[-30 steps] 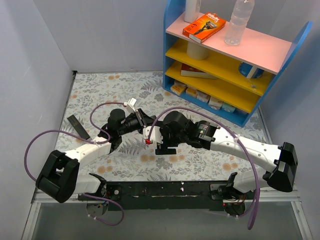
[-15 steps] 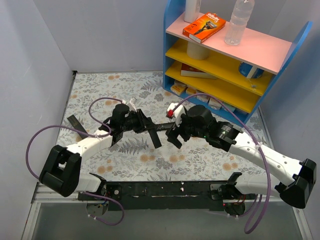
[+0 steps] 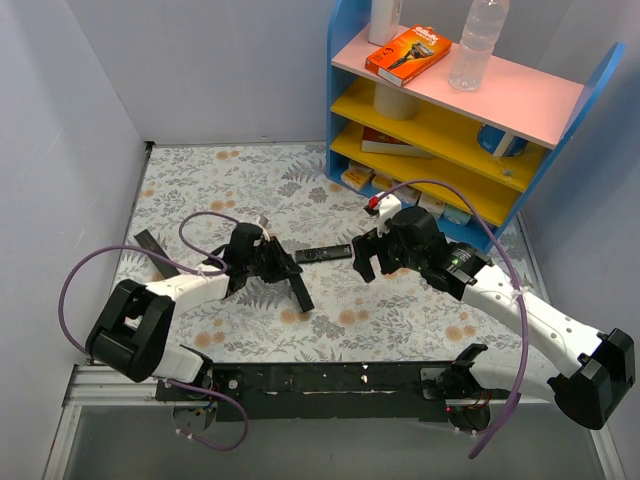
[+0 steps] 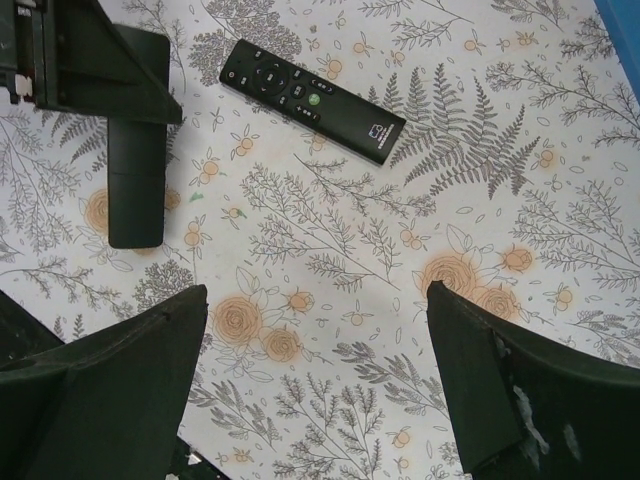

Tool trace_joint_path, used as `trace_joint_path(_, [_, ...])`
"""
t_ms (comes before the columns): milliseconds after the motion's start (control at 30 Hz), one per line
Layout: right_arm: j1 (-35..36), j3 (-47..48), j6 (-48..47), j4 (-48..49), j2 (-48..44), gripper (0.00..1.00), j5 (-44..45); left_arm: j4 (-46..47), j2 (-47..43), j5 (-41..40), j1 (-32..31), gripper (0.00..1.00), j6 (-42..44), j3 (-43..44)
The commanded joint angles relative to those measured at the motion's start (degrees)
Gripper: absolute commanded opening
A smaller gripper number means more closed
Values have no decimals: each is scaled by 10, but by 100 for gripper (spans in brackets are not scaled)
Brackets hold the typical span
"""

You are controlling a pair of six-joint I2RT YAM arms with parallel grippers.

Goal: Load the batteries into the remote control
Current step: Place the remote control at the center of the board, then reset both arms

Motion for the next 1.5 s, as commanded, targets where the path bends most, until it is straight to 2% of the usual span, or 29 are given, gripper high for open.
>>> trace_joint_path(0, [-7,-8,39,7,-8,97,-3,24,-14,-37,2,1,-48,-47])
trace_joint_path(133, [-13,-12,46,6,-10,96,-2,31,-32,-62,2,4,-68,-73])
trace_joint_path(233, [-20,-16,56,2,-11,96,9,17,-55,-89,1,21,-81,-88])
trace_joint_path(267, [-21,-18,62,1,-14,96,20,12,-70,-96,1,28,-84,-93])
trace_joint_path(300, [-25,-21,63,0,-15,97,26,8,-78,-104,2,44,-87,-96])
trace_joint_path(367, [-29,-24,68,-4,-22,97,48,-17,-105,-131,2,57,-93,-104])
trace_joint_path(400, [-33,-26,71,-8,-25,97,56,-27,-114,-139,2,71,-95,-106])
trace_joint_path(500, [-43,-27,76,-23,-39,97,96,-83,-156,-180,3,88,-101,-102])
trace_joint_path(533, [-44,-27,77,-26,-43,97,107,-114,-167,-201,4,98,-102,-99])
trace_joint_path(667, [-55,-22,79,-44,-73,97,178,-210,-229,-276,9,98,-90,-46])
trace_joint_path(733, [-58,-16,77,-55,-85,97,207,-268,-267,-340,9,98,-79,-16])
trace_joint_path(900, [-61,9,61,-65,-132,97,303,-340,-344,-481,10,98,19,106])
trace_joint_path(1067, [-61,19,34,-52,-187,97,363,-327,-427,-583,10,98,109,171])
trace_joint_path(1133, [-61,21,23,-48,-210,97,374,-299,-470,-590,10,98,156,186])
trace_joint_path(1300, [-61,14,9,-32,-259,98,398,-258,-543,-620,9,98,205,203])
trace_joint_path(1467, [-61,-3,-14,-12,-305,98,411,-239,-564,-648,10,98,242,221])
